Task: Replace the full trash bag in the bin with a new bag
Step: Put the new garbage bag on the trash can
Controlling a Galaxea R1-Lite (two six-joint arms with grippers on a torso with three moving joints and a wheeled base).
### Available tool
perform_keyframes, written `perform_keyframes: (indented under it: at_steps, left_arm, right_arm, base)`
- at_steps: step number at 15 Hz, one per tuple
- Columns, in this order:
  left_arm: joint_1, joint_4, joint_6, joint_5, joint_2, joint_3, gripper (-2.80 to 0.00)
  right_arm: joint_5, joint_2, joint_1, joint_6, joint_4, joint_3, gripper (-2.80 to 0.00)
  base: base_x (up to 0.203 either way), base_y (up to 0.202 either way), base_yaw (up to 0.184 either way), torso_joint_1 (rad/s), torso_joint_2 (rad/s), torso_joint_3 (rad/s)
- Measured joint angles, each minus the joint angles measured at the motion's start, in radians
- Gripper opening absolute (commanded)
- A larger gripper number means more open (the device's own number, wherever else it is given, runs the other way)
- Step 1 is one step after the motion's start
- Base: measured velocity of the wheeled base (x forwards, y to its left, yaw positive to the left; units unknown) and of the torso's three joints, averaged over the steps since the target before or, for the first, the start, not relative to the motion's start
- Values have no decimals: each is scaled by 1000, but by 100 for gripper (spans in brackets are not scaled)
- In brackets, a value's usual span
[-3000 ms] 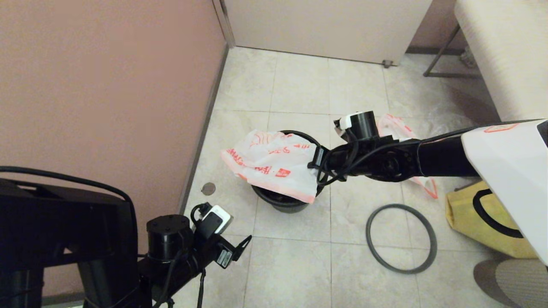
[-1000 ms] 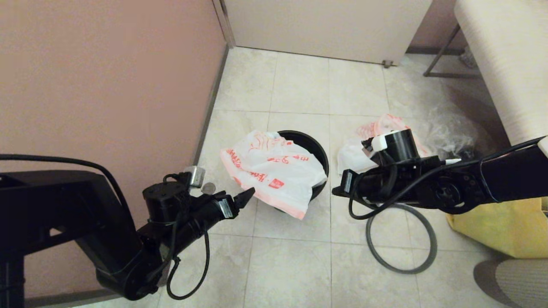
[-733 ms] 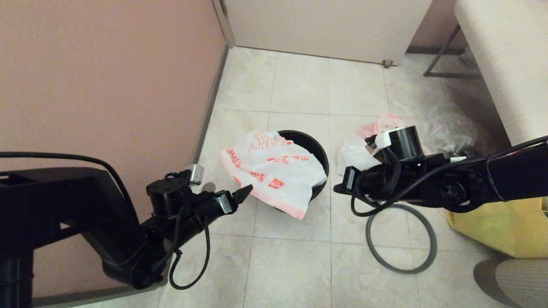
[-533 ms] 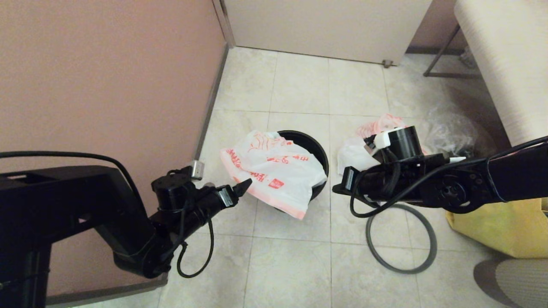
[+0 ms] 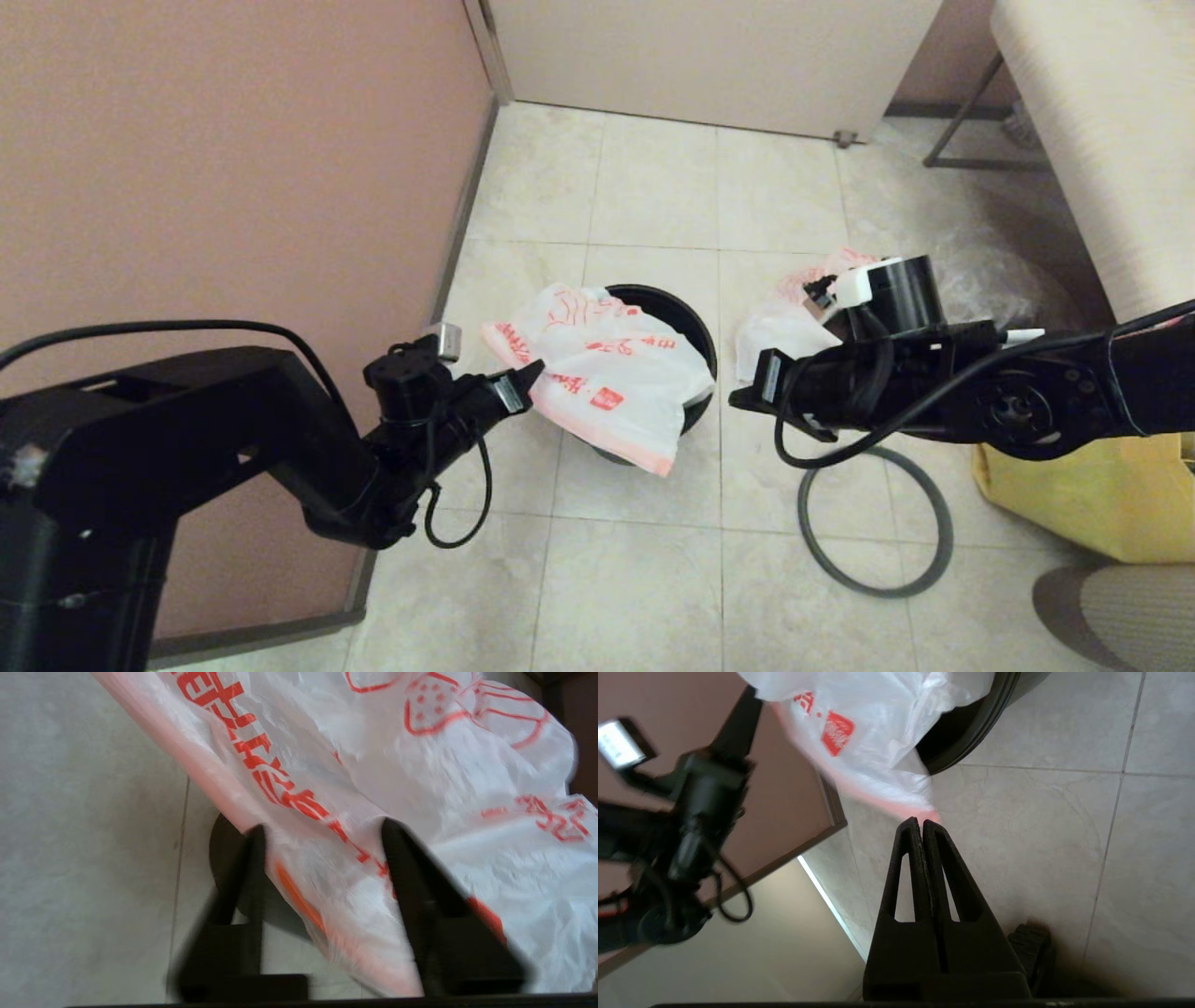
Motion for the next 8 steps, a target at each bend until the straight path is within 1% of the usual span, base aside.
perform_keyframes:
  at_steps: [2, 3, 5, 8]
  left_arm:
    - [-5, 65, -2, 1, 21, -58, -280]
    - [-8, 71, -2, 3, 27, -62, -280]
    - [-9, 69, -2, 5, 27, -39, -280]
    - [-10, 69, -1, 7, 3, 34, -280]
  right_arm:
    - [0, -17, -5, 0, 5, 0, -280]
    - [-1, -25, -5, 0, 7, 4, -280]
    - [-1, -35, -5, -1, 10, 14, -280]
    - [-1, -43, 1, 1, 10, 24, -280]
  base:
    - [0, 0, 0, 0, 0, 0]
    - [0, 0, 0, 0, 0, 0]
    - [0, 0, 0, 0, 0, 0]
    - [0, 0, 0, 0, 0, 0]
